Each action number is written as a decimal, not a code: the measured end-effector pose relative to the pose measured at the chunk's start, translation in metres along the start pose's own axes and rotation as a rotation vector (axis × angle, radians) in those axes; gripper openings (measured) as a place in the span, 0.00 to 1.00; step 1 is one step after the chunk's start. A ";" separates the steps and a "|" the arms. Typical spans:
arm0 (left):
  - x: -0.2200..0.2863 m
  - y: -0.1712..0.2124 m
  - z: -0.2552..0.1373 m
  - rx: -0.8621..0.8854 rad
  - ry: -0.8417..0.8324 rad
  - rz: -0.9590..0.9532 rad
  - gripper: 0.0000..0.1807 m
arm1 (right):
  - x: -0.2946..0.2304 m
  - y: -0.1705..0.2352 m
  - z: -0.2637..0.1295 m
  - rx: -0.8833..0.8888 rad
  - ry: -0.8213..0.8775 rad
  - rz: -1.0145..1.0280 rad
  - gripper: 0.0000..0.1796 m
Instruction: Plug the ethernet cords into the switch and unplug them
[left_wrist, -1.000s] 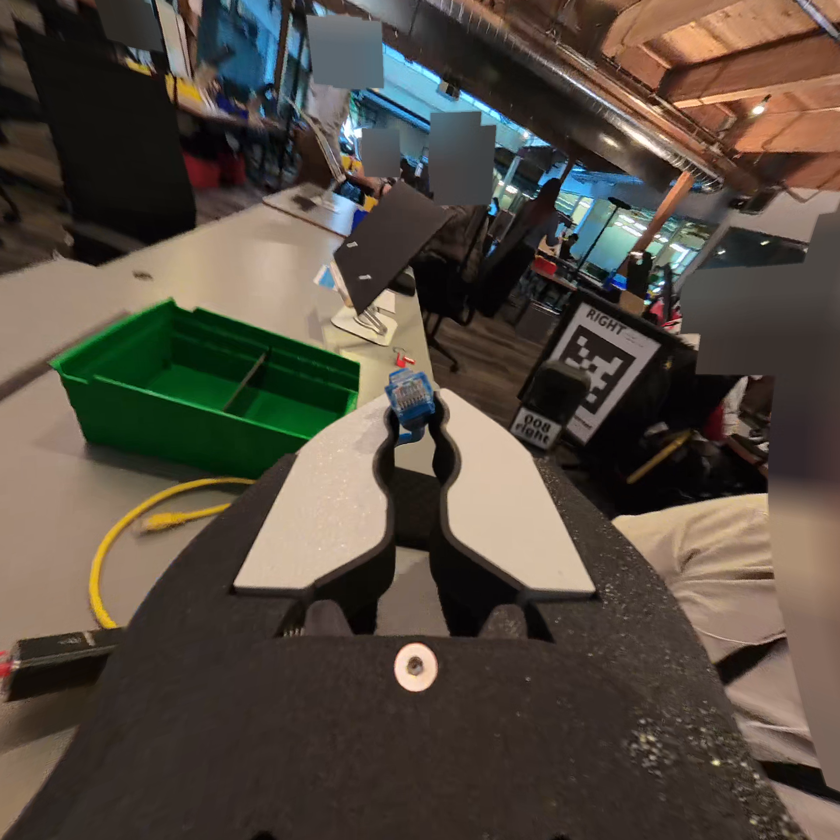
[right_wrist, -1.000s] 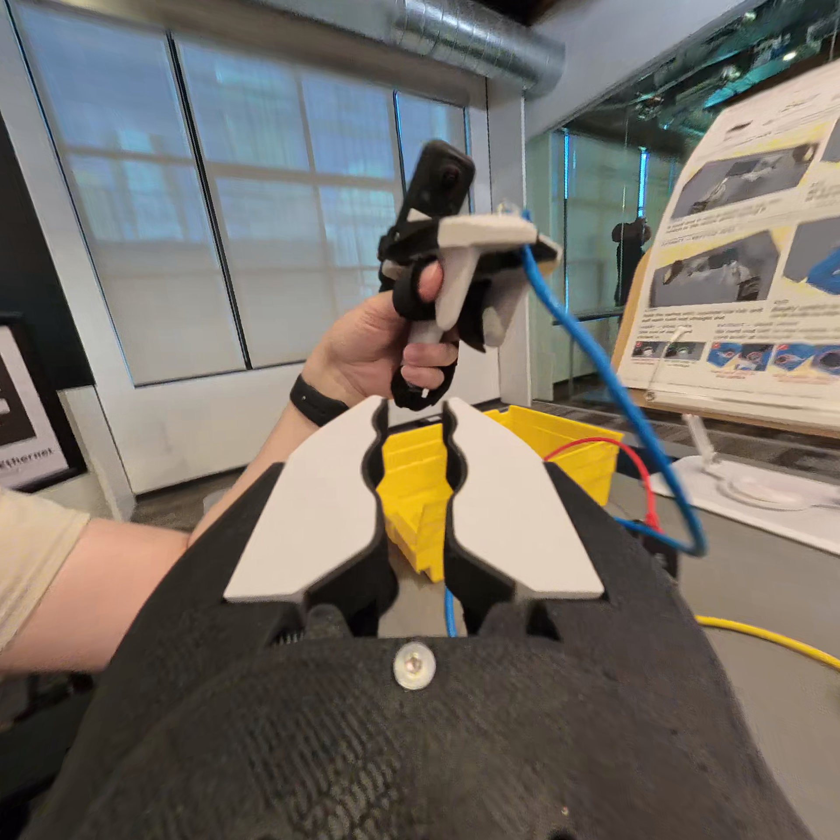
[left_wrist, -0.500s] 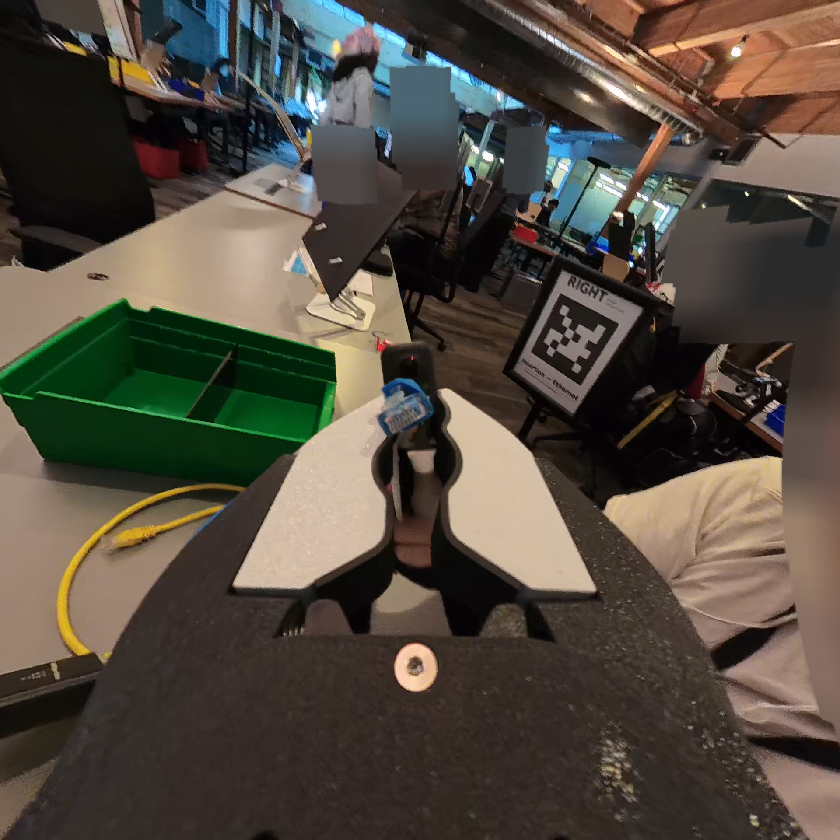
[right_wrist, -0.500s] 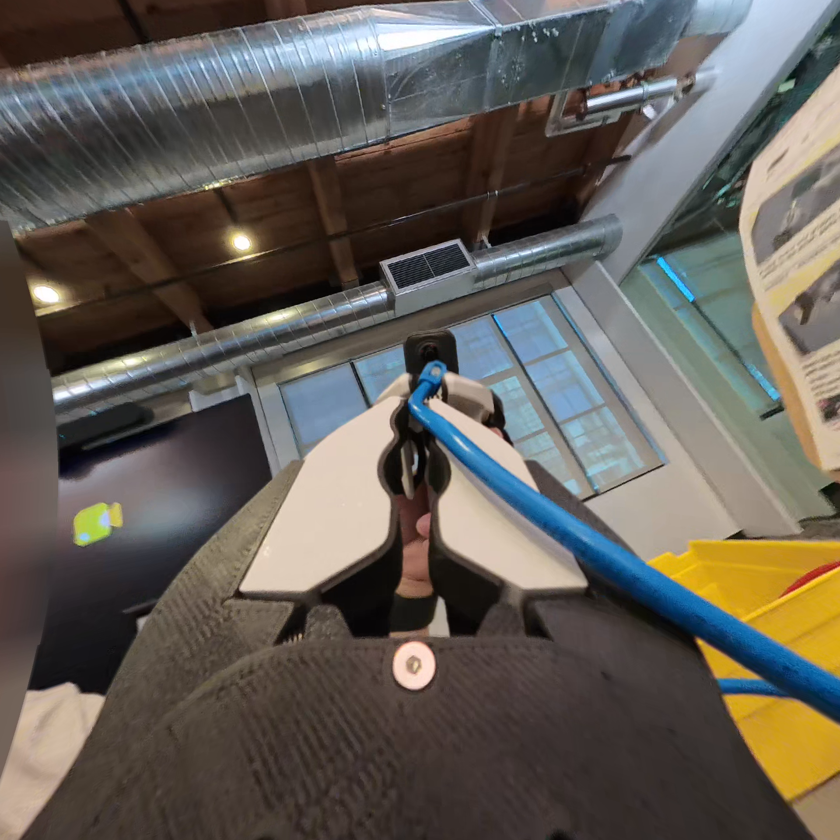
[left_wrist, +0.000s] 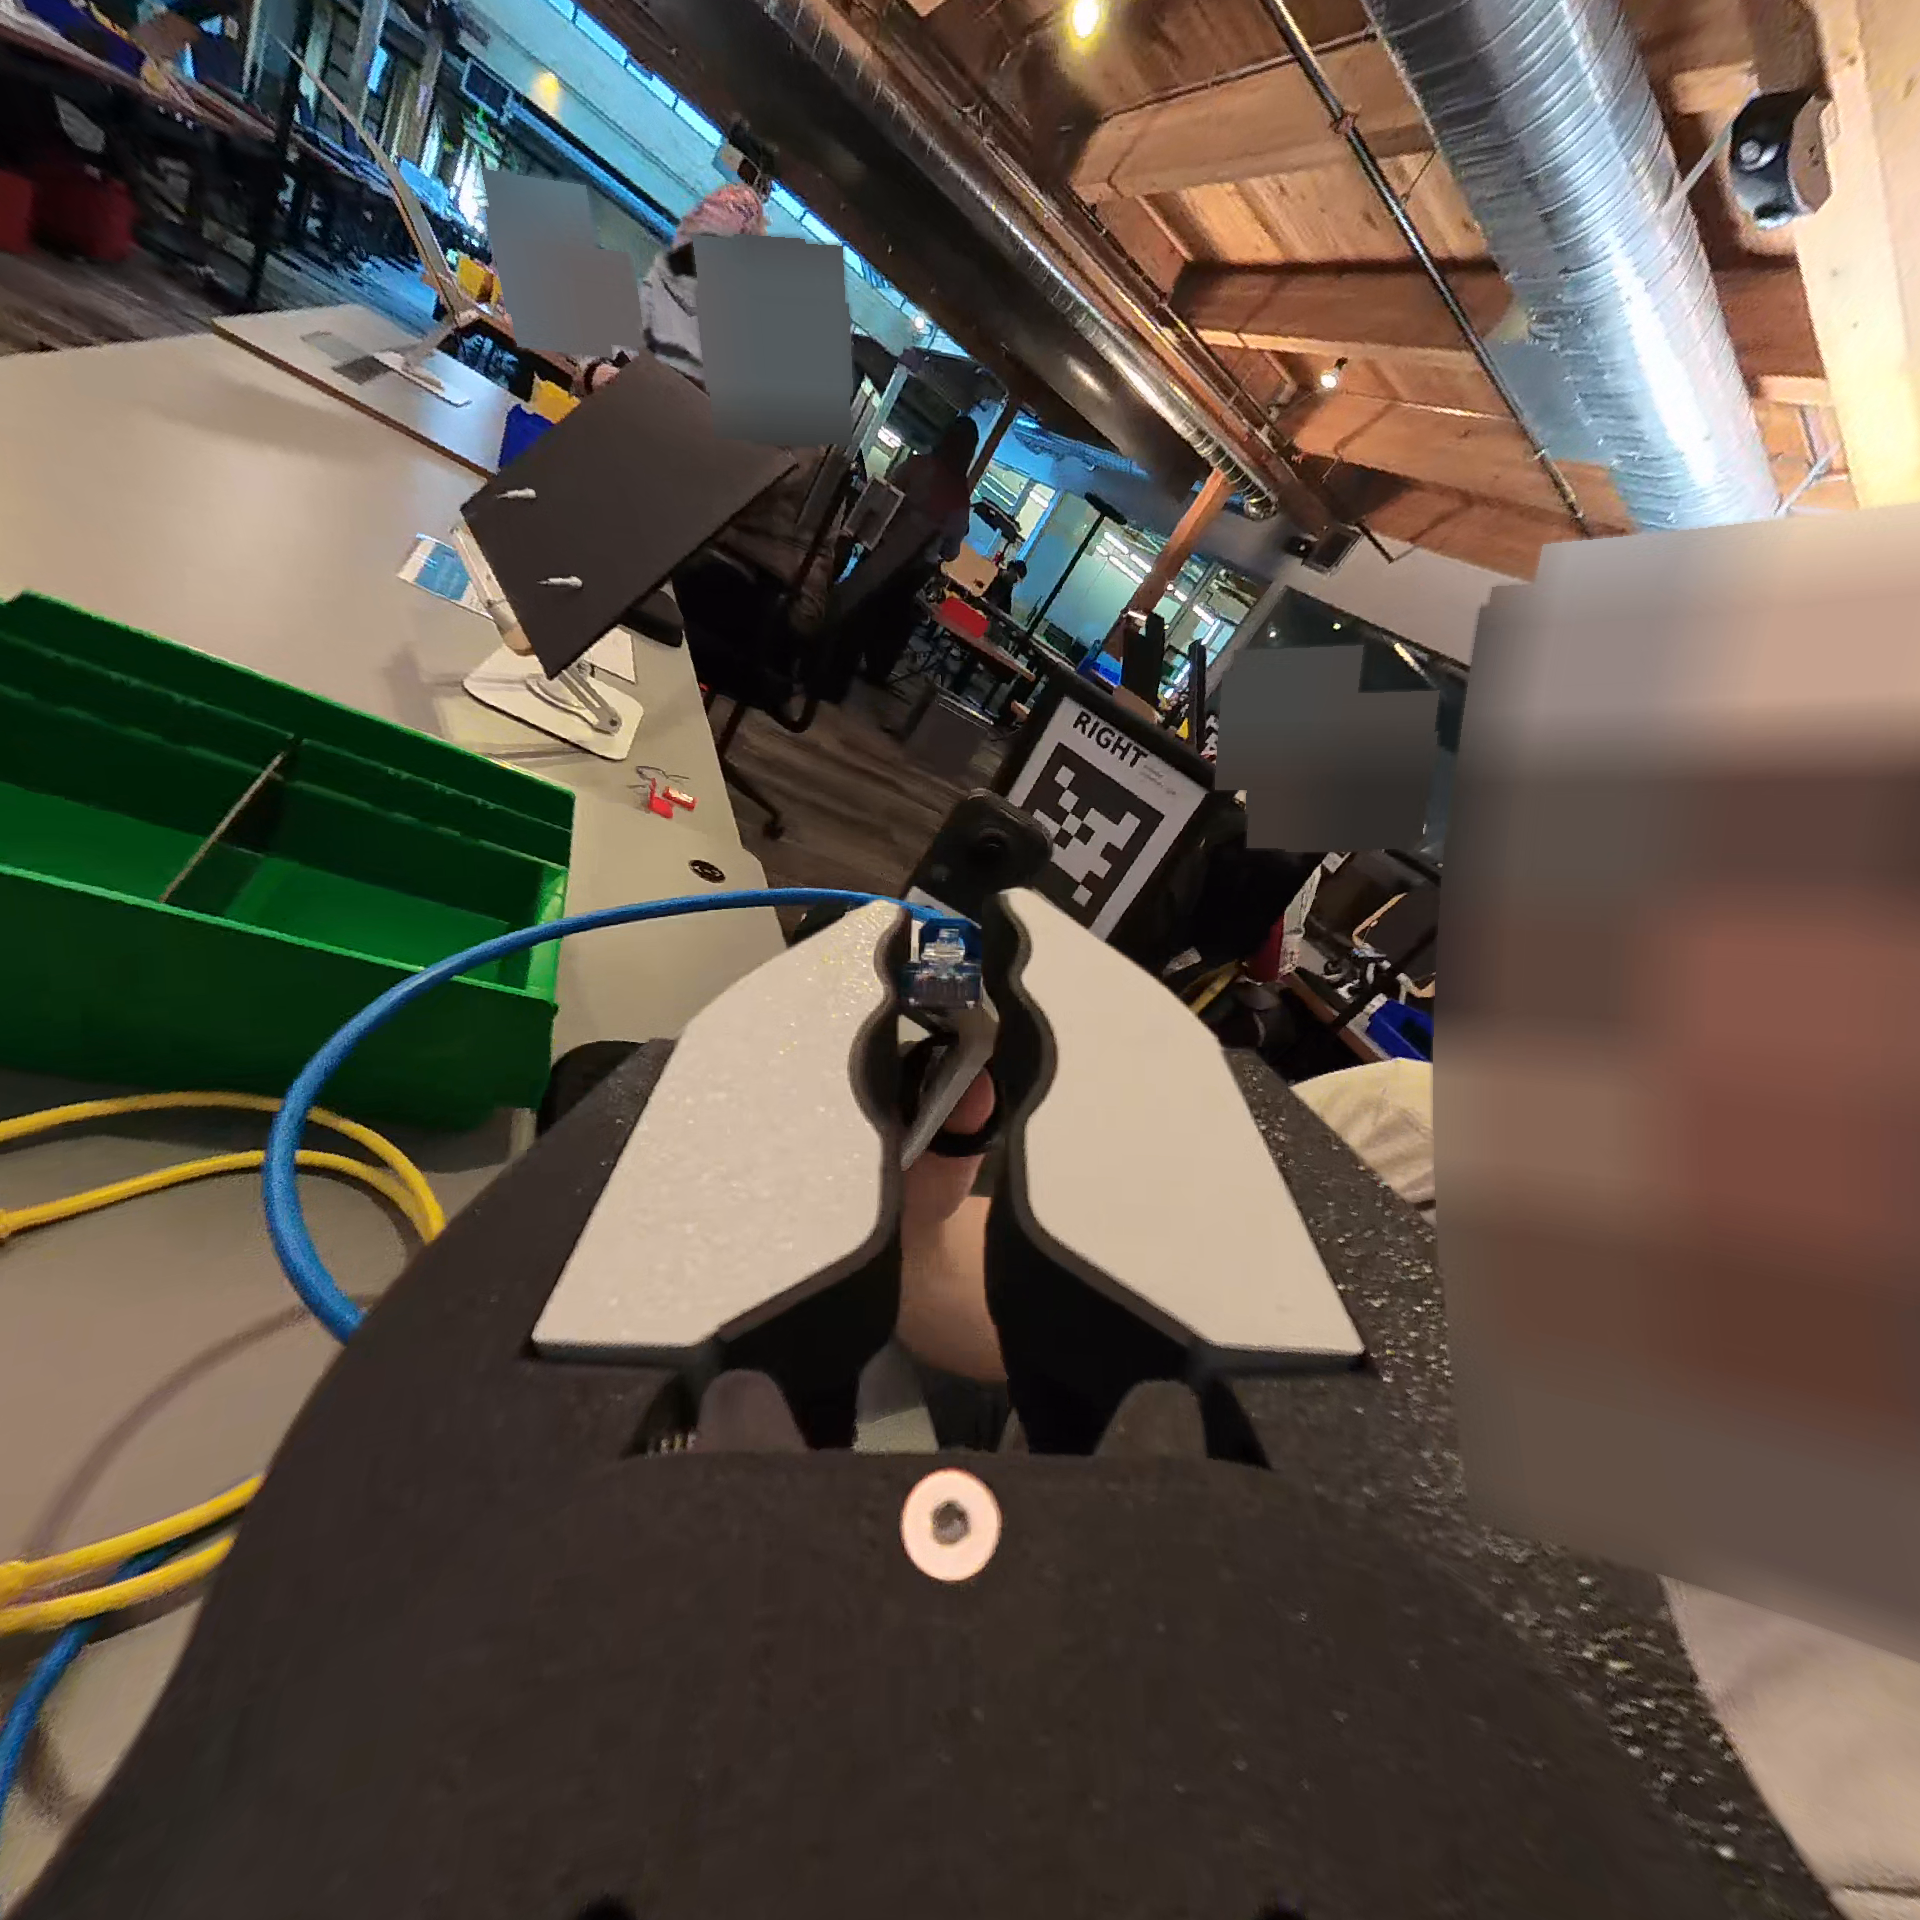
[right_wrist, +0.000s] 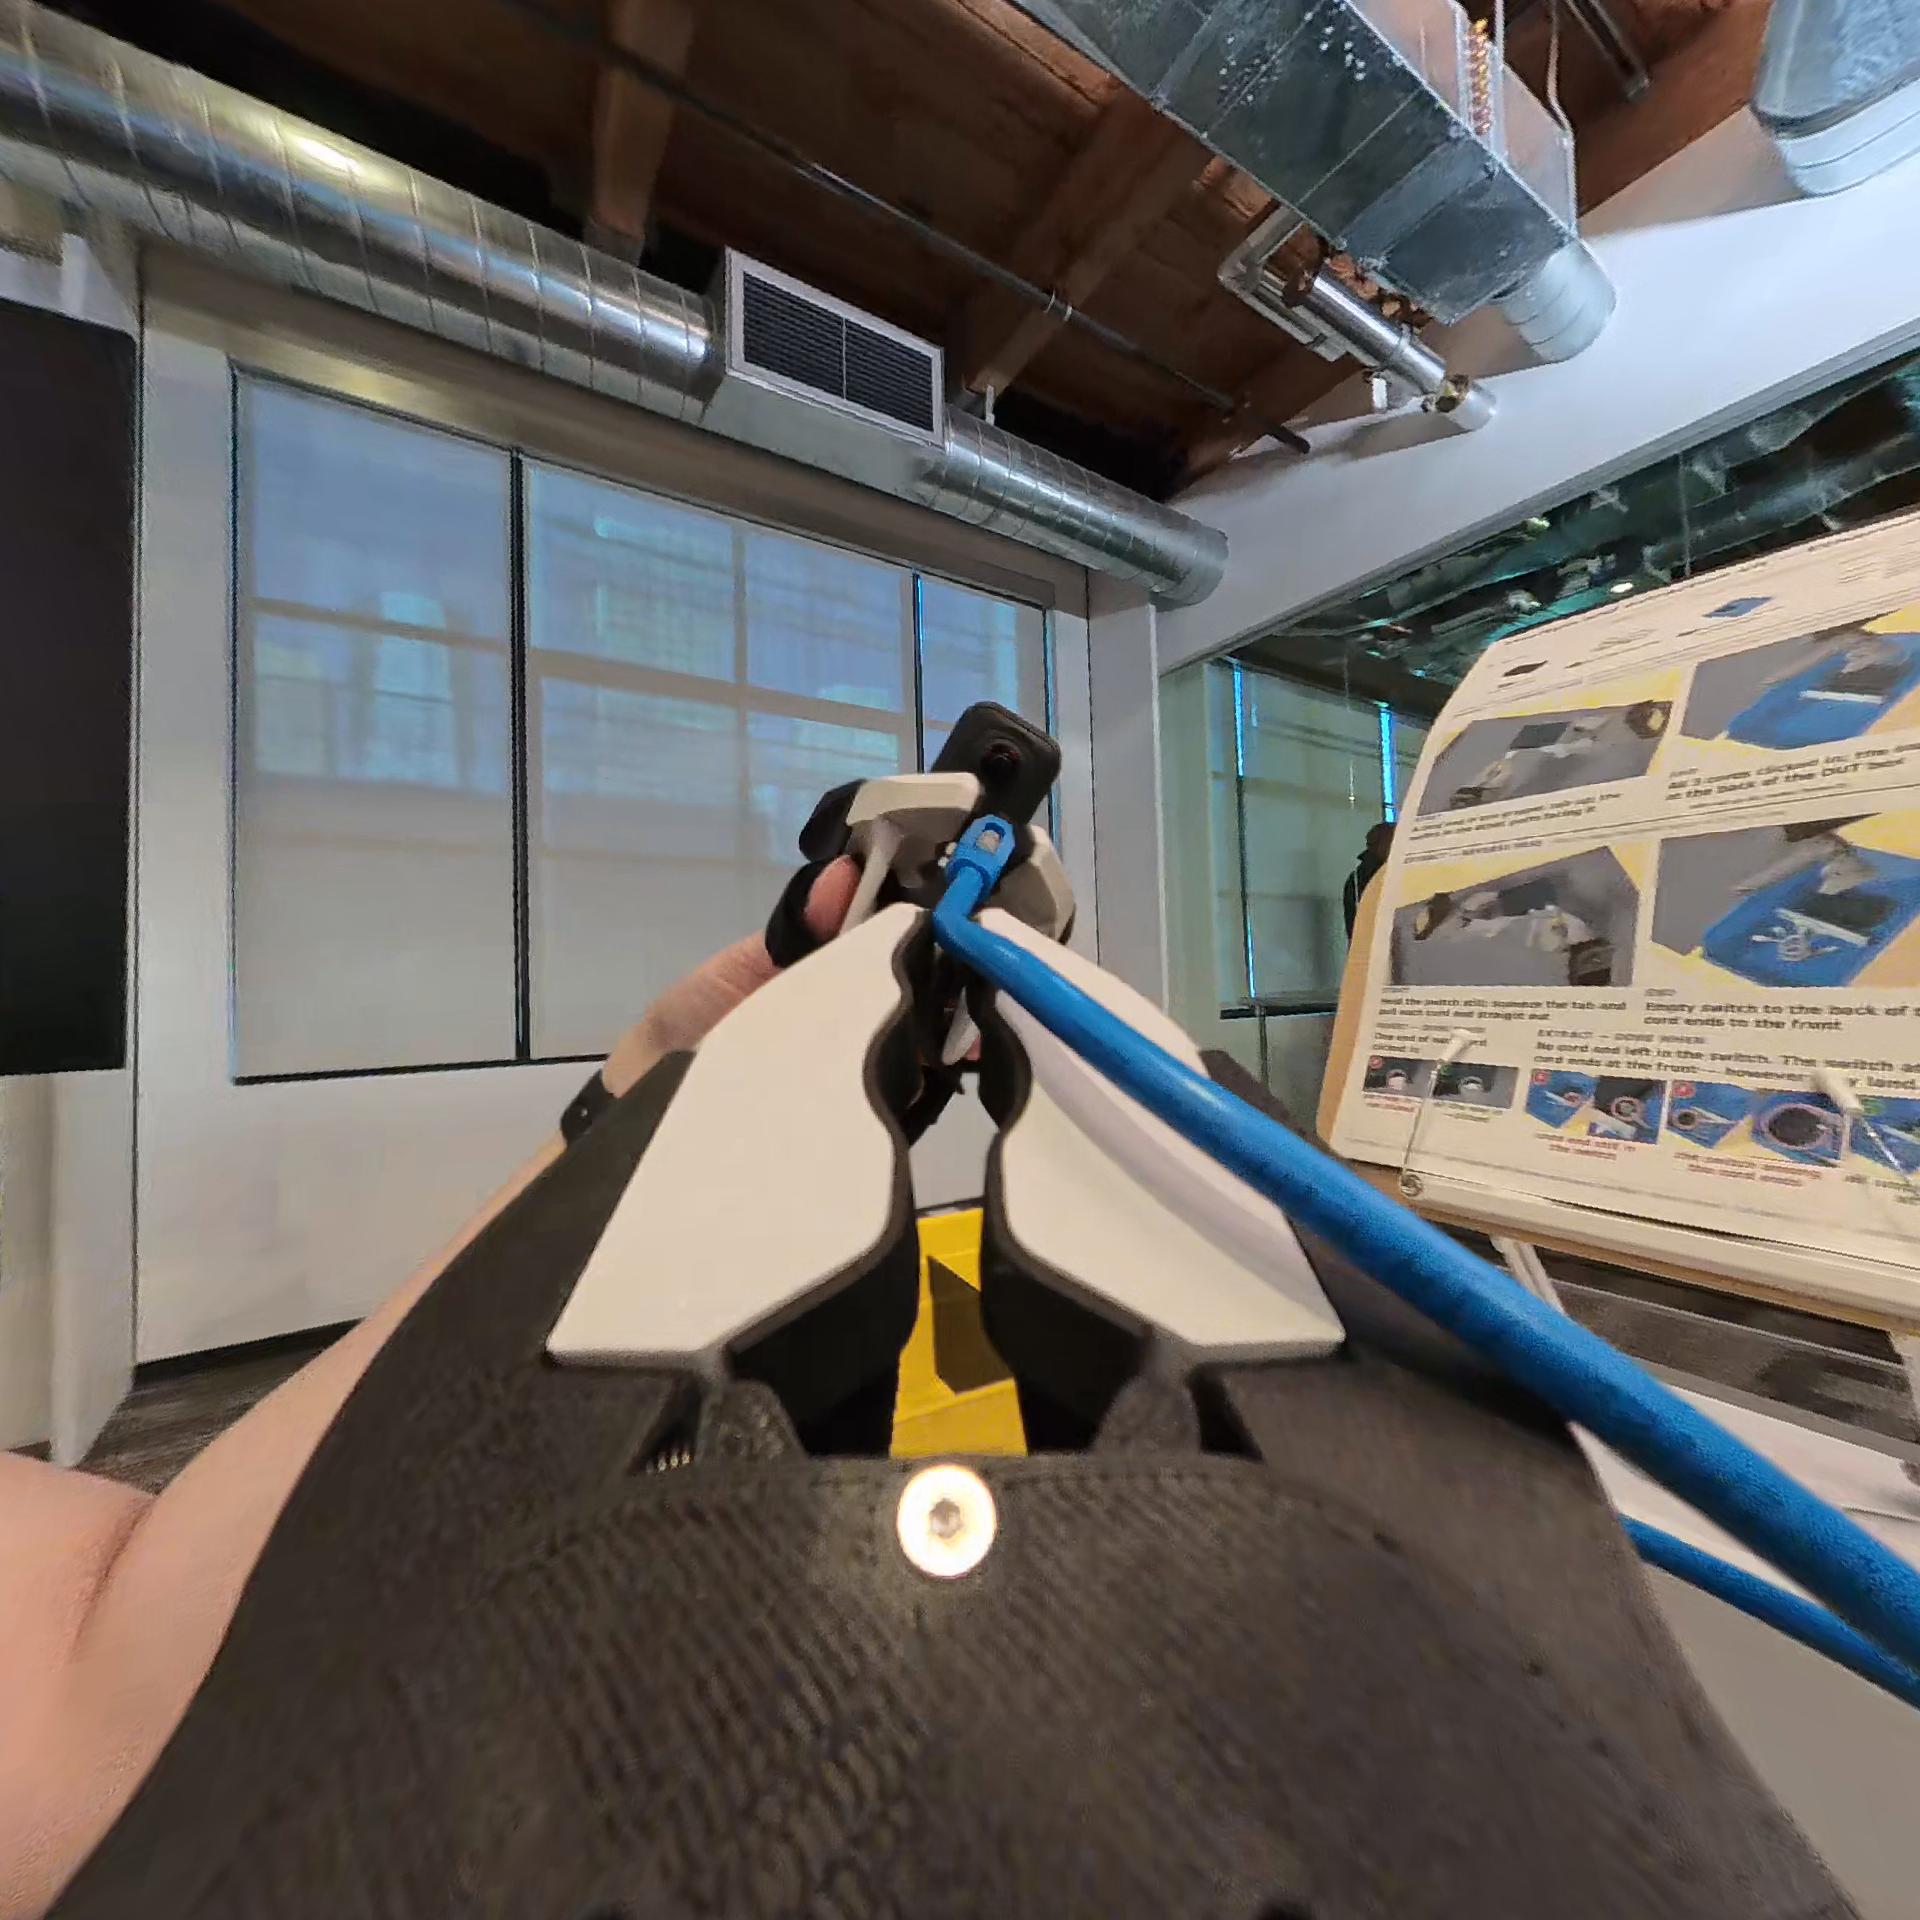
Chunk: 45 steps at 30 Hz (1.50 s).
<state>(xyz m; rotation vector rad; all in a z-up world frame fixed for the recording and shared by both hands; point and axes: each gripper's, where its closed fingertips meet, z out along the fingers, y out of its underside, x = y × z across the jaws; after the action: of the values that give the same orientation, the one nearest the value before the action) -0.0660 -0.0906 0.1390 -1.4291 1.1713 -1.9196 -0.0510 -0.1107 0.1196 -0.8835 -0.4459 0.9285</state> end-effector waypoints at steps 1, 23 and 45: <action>0.000 0.000 0.000 -0.002 -0.003 0.027 0.06 | 0.001 0.000 0.000 0.006 0.000 0.022 0.03; 0.000 0.014 0.016 -0.133 -0.140 0.269 0.07 | 0.007 0.004 0.016 -0.026 -0.105 0.448 0.06; -0.059 -0.051 -0.090 -0.141 -1.524 0.866 0.21 | 0.054 0.046 -0.022 -0.249 0.113 0.238 0.06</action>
<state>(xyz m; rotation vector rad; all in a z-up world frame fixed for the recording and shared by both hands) -0.1241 0.0135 0.1421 -1.4706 0.8020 0.0396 -0.0293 -0.0619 0.0677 -1.2294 -0.3682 1.0476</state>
